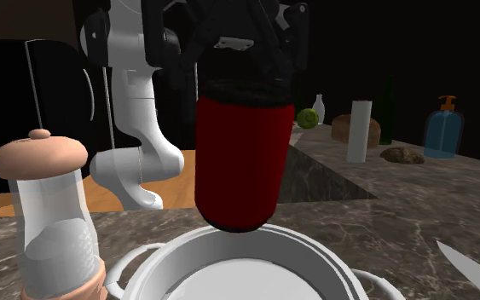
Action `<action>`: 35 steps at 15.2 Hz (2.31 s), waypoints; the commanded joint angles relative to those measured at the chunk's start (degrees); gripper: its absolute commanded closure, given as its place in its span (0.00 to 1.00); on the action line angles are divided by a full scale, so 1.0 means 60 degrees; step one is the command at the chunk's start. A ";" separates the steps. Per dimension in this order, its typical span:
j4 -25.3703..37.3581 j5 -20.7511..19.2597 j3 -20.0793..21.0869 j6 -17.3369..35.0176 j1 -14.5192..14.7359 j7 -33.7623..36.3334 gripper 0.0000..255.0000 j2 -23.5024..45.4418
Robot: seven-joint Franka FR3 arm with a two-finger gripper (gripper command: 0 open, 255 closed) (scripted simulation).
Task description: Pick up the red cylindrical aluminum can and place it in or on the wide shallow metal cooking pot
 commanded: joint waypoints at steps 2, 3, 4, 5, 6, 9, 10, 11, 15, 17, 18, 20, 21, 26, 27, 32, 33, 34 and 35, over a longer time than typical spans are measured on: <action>-0.0549 0.0021 -0.0008 0.0425 -0.0005 -0.0009 1.00 -0.0137; -0.0735 0.0028 -0.0010 0.0566 -0.0007 -0.0013 1.00 -0.0183; -0.0917 0.0035 -0.0013 0.0706 -0.0008 -0.0016 1.00 -0.0226; -0.1095 0.0041 -0.0015 0.0845 -0.0010 -0.0019 1.00 -0.0266; -0.1270 0.0047 -0.0017 0.0982 -0.0011 -0.0021 1.00 -0.0304; -0.1772 0.0061 -0.0022 0.1389 -0.0013 -0.0027 1.00 -0.0400; -0.1933 0.0065 -0.0023 0.1523 -0.0013 -0.0029 1.00 -0.0427; -0.2090 0.0069 -0.0024 0.1656 -0.0013 -0.0030 1.00 -0.0452; -0.2340 0.0074 -0.0025 0.1871 -0.0013 -0.0031 1.00 -0.0487; -0.2340 0.0074 -0.0025 0.1871 -0.0013 -0.0031 1.00 -0.0487; -0.2340 0.0074 -0.0025 0.1871 -0.0013 -0.0031 1.00 -0.0487; -0.2340 0.0074 -0.0025 0.1871 -0.0013 -0.0031 1.00 -0.0487; -0.2337 0.0074 -0.0026 0.1869 -0.0013 -0.0032 0.00 -0.0486; -0.2337 0.0074 -0.0026 0.1870 -0.0013 -0.0032 0.00 -0.0486; -0.1977 0.0069 -0.0023 0.1543 -0.0012 -0.0027 0.00 -0.0452; -0.0865 0.0042 -0.0009 0.0604 -0.0004 -0.0008 0.00 -0.0277; -0.0864 0.0042 -0.0009 0.0603 -0.0004 -0.0008 0.00 -0.0276; -0.0863 0.0042 -0.0009 0.0603 -0.0004 -0.0008 0.00 -0.0276; -0.0863 0.0042 -0.0009 0.0603 -0.0004 -0.0008 0.00 -0.0276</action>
